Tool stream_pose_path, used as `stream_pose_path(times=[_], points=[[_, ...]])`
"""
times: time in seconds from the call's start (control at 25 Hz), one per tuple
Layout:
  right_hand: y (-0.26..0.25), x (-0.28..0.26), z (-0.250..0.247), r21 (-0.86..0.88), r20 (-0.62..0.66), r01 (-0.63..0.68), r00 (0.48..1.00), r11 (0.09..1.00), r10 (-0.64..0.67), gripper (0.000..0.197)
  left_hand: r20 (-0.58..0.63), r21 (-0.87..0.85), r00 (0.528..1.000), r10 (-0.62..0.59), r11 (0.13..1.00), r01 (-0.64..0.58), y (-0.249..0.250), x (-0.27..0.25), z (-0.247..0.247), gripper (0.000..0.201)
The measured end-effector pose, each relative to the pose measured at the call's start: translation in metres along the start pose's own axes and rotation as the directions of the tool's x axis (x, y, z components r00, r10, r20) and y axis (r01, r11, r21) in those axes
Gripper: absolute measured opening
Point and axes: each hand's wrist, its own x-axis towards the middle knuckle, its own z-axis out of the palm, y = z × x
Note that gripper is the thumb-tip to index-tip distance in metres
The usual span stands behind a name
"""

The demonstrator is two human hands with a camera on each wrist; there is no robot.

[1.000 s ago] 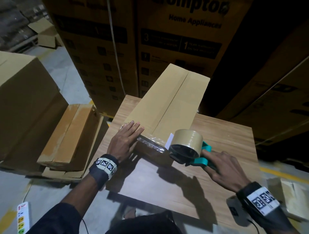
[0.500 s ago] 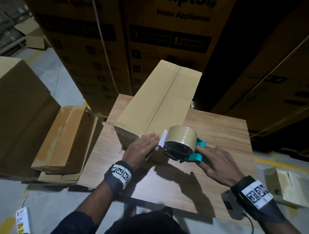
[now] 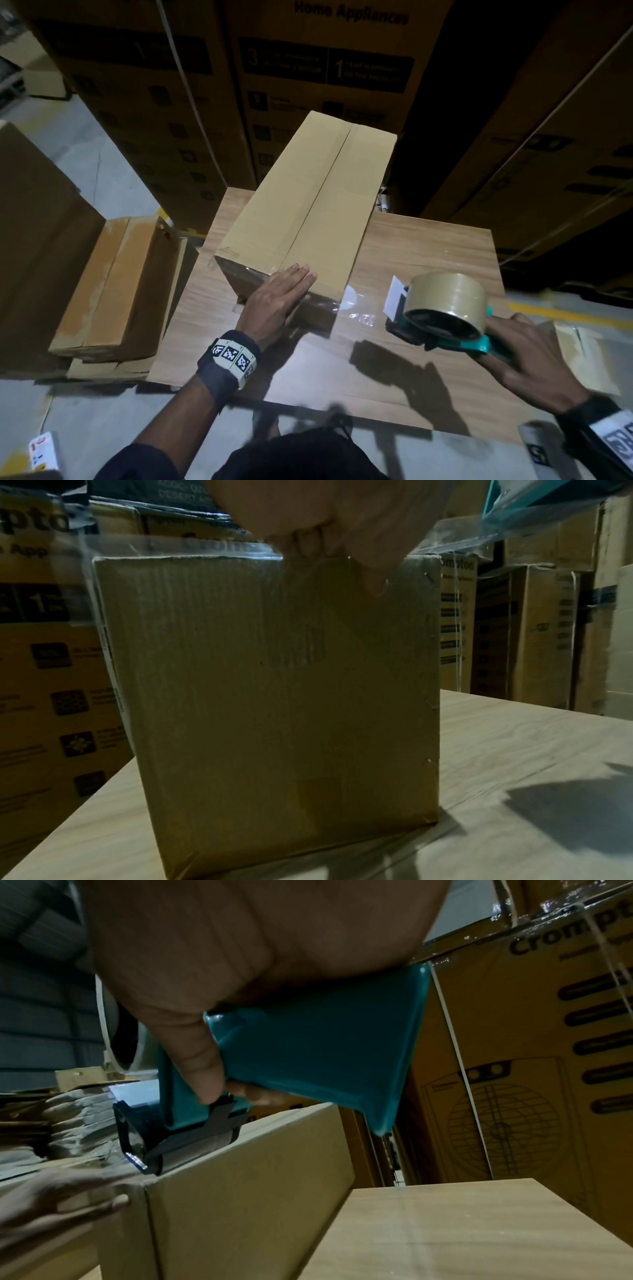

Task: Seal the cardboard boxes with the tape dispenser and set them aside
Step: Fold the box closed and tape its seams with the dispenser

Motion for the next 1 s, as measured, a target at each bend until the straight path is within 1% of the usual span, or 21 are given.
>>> stream_pose_path(times=[0.08, 0.24, 0.32, 0.44, 0.48, 0.52, 0.56, 0.6, 0.64, 0.68, 0.72, 0.76, 0.8, 0.92, 1.0], points=[[0.01, 0.001, 0.019, -0.025, 0.02, -0.01, 1.0, 1.0, 0.011, 0.06, 0.01, 0.003, 1.0, -0.008, 1.0, 0.008, 0.002, 0.0, 0.001, 0.052], [0.032, 0.004, 0.087, 0.067, 0.119, -0.105, 0.988, 0.992, 0.096, 0.065, 0.032, -0.018, 0.999, -0.033, 0.999, 0.034, 0.002, -0.001, 0.0, 0.052], [0.034, 0.008, 0.118, 0.105, 0.132, -0.13, 0.984, 0.986, 0.116, 0.065, 0.055, -0.023, 0.998, -0.043, 0.999, 0.044, 0.005, -0.001, 0.0, 0.052], [0.027, 0.016, 0.145, 0.164, 0.12, -0.119, 0.988, 0.979, 0.1, 0.059, 0.082, 0.014, 0.993, -0.08, 0.997, 0.079, 0.008, 0.0, -0.004, 0.053], [0.025, 0.02, 0.152, 0.185, 0.115, -0.116, 0.989, 0.976, 0.096, 0.057, 0.088, 0.046, 0.993, -0.083, 0.996, 0.079, 0.011, 0.0, -0.005, 0.054], [0.023, 0.023, 0.157, 0.2, 0.109, -0.116, 0.989, 0.973, 0.095, 0.055, 0.098, 0.091, 0.994, -0.053, 0.995, 0.044, 0.017, 0.003, -0.006, 0.056], [0.022, 0.026, 0.161, 0.207, 0.103, -0.117, 0.99, 0.971, 0.097, 0.052, 0.124, 0.127, 0.992, 0.013, 0.991, -0.029, 0.024, 0.007, -0.004, 0.061], [0.021, 0.027, 0.166, 0.214, 0.1, -0.116, 0.99, 0.97, 0.096, 0.049, 0.158, 0.134, 0.983, 0.09, 0.985, -0.111, 0.034, 0.009, -0.002, 0.071], [0.02, 0.028, 0.169, 0.228, 0.097, -0.118, 0.99, 0.966, 0.098, 0.046, 0.188, 0.111, 0.971, 0.145, 0.98, -0.168, 0.043, 0.011, 0.001, 0.085], [0.019, 0.028, 0.171, 0.239, 0.1, -0.122, 0.99, 0.963, 0.1, 0.045, 0.201, 0.082, 0.967, 0.155, 0.981, -0.175, 0.049, 0.014, 0.002, 0.099], [0.018, 0.028, 0.173, 0.245, 0.107, -0.125, 0.989, 0.961, 0.102, 0.044, 0.206, 0.053, 0.969, 0.134, 0.988, -0.148, 0.052, 0.016, 0.002, 0.11], [0.018, 0.028, 0.173, 0.256, 0.116, -0.127, 0.988, 0.958, 0.1, 0.044, 0.215, 0.027, 0.971, 0.103, 0.993, -0.112, 0.052, 0.018, 0.002, 0.119], [0.018, 0.027, 0.172, 0.265, 0.116, -0.125, 0.989, 0.956, 0.097, 0.046, 0.226, -0.003, 0.971, 0.081, 0.997, -0.083, 0.05, 0.018, 0.0, 0.123], [0.022, 0.026, 0.167, 0.28, 0.125, -0.108, 0.989, 0.954, 0.075, 0.047, 0.281, -0.12, 0.956, 0.089, 0.991, -0.057, 0.041, 0.018, -0.008, 0.117], [0.025, 0.022, 0.162, 0.32, 0.157, -0.126, 0.984, 0.939, 0.079, 0.049, 0.292, -0.138, 0.951, 0.097, 0.989, -0.058, 0.037, 0.021, -0.009, 0.115]])
